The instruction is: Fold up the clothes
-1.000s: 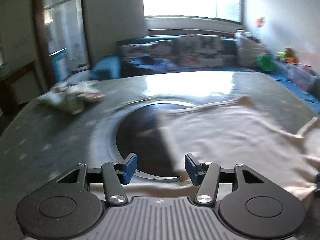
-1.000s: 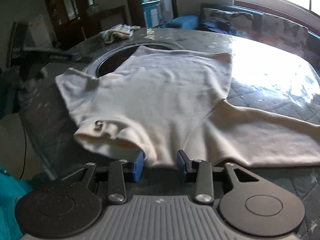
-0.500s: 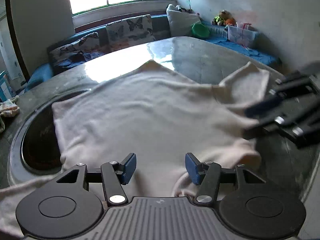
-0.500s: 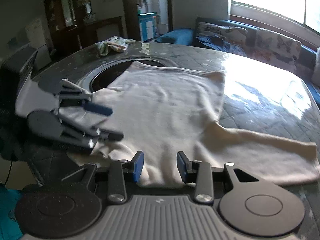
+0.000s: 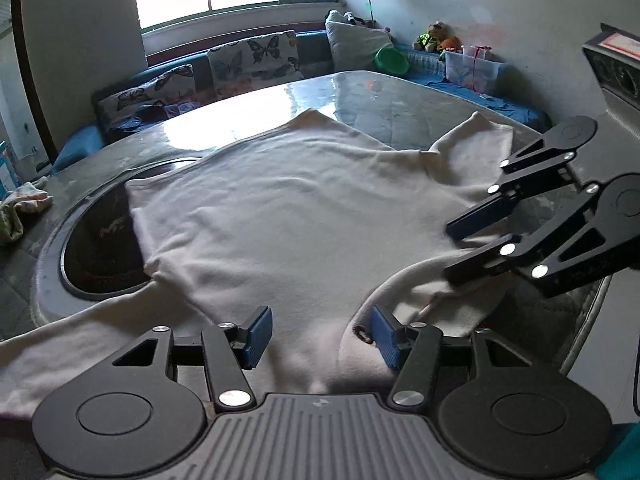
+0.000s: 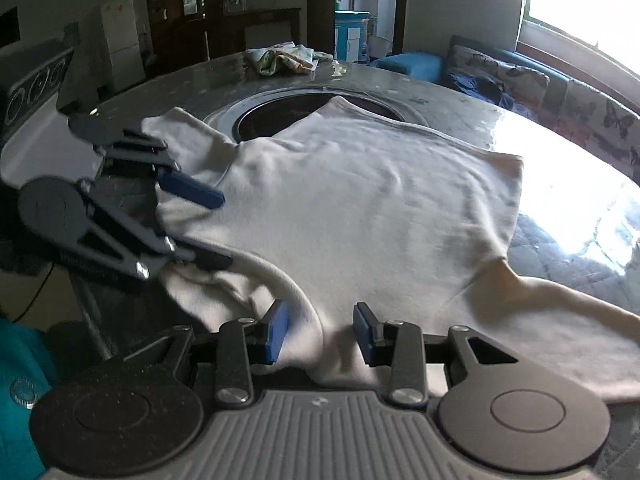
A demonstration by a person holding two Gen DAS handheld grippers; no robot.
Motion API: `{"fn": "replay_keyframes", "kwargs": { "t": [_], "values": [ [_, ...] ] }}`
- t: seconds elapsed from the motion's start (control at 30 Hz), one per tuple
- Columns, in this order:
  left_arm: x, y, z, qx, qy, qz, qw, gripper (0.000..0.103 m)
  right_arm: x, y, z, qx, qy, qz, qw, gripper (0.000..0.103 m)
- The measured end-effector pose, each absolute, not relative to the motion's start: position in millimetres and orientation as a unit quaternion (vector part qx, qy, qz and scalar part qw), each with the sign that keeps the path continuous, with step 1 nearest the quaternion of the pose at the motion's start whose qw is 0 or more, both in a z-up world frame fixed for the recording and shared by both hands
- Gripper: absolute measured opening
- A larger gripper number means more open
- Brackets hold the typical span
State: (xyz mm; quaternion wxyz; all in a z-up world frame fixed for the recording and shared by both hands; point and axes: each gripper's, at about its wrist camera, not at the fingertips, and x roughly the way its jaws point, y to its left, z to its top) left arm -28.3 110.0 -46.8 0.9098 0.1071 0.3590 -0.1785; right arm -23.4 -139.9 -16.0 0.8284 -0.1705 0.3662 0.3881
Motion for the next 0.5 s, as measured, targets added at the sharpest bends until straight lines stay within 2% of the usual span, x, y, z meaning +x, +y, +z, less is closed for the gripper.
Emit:
{"fn": "replay_keyframes", "kwargs": {
  "t": [0.17,0.27,0.33,0.37,0.4,0.47,0.5],
  "values": [
    [-41,99,-32,0.126,0.338,-0.23,0.904,0.057,-29,-143,-2,-0.16,0.35,0.403,0.83,0.035],
    [-42,88,-37,0.143,0.343,-0.253,0.893,0.045,-34,-136,-1,-0.167,0.349,0.422,0.82,0.03],
    [-39,84,-43,0.148,0.349,-0.256,0.889,0.026,-36,-129,-6,-0.175,0.352,0.43,0.812,0.026],
    [-38,83,-46,0.15,0.351,-0.256,0.888,0.021,-37,-126,-9,-0.179,0.353,0.431,0.811,0.022],
    [-38,82,-47,0.152,0.352,-0.256,0.887,0.017,-36,-124,-13,-0.181,0.355,0.43,0.81,0.02],
    [-37,81,-50,0.159,0.349,-0.257,0.887,0.015,-36,-121,-17,-0.186,0.356,0.425,0.811,0.018],
    [-38,82,-50,0.163,0.347,-0.255,0.888,0.011,-37,-120,-18,-0.189,0.355,0.423,0.812,0.013]
  ]
}}
